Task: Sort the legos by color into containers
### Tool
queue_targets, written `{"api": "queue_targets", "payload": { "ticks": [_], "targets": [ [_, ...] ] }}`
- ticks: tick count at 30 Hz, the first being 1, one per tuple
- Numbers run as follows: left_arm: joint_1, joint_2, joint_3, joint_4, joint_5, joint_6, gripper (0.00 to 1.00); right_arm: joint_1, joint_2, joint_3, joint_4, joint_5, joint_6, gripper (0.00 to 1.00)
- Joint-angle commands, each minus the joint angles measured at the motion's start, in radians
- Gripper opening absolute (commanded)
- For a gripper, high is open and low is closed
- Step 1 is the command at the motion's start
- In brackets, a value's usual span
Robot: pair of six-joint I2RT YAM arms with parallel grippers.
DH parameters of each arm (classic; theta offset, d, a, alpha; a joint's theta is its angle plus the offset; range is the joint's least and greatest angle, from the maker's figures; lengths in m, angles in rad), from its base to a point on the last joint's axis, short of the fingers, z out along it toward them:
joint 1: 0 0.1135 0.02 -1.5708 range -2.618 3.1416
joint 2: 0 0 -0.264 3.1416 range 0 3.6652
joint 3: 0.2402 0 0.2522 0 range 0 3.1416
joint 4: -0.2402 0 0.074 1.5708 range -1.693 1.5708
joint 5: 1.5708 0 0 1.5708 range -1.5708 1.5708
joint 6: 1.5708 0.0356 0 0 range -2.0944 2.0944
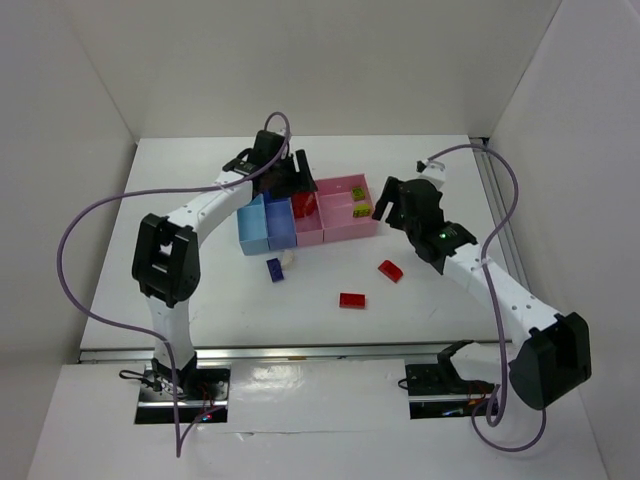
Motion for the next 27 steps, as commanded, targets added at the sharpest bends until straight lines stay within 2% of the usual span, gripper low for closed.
{"api": "queue_targets", "payload": {
  "ticks": [1, 4, 7, 10, 13, 16, 18, 20, 22, 23, 27],
  "targets": [
    [-0.006, 0.021, 0.071, 0.013, -0.051, 0.027, 0.82, -0.001, -0.084, -0.065, -0.057, -0.026, 0.021, 0.84],
    [-0.015, 0.043, 0.113, -0.009, -0.063, 0.027, 1.0, -0.001, -0.116, -0.106, -0.075, -0.037, 0.032, 0.84],
    [-0.024, 0.043, 0.125, -0.035, -0.063, 0.037, 1.0, -0.001, -0.144, -0.128, -0.115, -0.06, 0.041, 0.84],
    [-0.035, -0.026, 0.116, -0.035, -0.072, 0.046, 1.0, -0.001, -0.178, -0.153, -0.137, -0.051, 0.05, 0.84],
    [-0.056, -0.094, 0.079, -0.044, -0.062, 0.057, 0.98, -0.001, -0.196, -0.153, -0.166, -0.051, 0.05, 0.83],
    [-0.084, -0.19, 0.035, -0.044, -0.062, 0.066, 0.98, -0.001, -0.173, -0.153, -0.186, -0.12, 0.079, 0.83],
    [-0.095, -0.265, 0.003, -0.055, -0.062, 0.066, 0.96, 0.051, -0.162, -0.191, -0.172, -0.143, 0.094, 0.83],
    [-0.095, -0.318, -0.057, -0.055, -0.062, 0.066, 0.96, 0.104, -0.153, -0.217, -0.163, -0.16, 0.105, 0.9],
    [-0.095, -0.39, -0.099, -0.055, -0.062, 0.066, 0.95, 0.197, -0.107, -0.228, -0.163, -0.169, 0.133, 0.93],
    [-0.095, -0.41, -0.108, -0.055, -0.062, 0.066, 0.87, 0.228, -0.089, -0.228, -0.163, -0.169, 0.133, 0.94],
    [-0.095, -0.488, -0.117, -0.106, -0.062, 0.089, 0.76, 0.401, 0.014, -0.2, -0.201, -0.16, 0.131, 0.94]
  ]
}}
